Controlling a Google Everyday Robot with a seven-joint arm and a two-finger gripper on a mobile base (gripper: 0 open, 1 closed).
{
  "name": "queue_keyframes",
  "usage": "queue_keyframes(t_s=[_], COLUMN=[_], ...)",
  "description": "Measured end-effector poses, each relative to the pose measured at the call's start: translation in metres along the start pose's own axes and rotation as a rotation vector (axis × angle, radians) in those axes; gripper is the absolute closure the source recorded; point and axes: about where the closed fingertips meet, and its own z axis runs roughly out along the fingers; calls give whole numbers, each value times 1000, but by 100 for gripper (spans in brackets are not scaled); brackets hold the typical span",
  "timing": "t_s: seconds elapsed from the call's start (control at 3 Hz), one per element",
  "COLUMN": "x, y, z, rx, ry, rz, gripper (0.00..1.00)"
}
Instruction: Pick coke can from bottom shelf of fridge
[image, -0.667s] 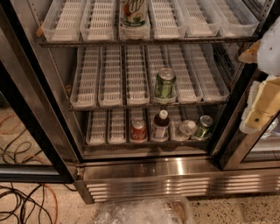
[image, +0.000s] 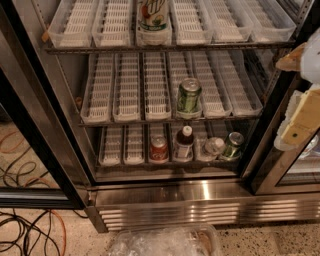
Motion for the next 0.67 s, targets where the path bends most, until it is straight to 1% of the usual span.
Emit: queue_keyframes(t_s=[0.33,0.67], x=[0,-1], y=[2,12], z=[3,8], rx=[0,34], ry=[-134,-301], rz=[68,137], gripper=[0,0])
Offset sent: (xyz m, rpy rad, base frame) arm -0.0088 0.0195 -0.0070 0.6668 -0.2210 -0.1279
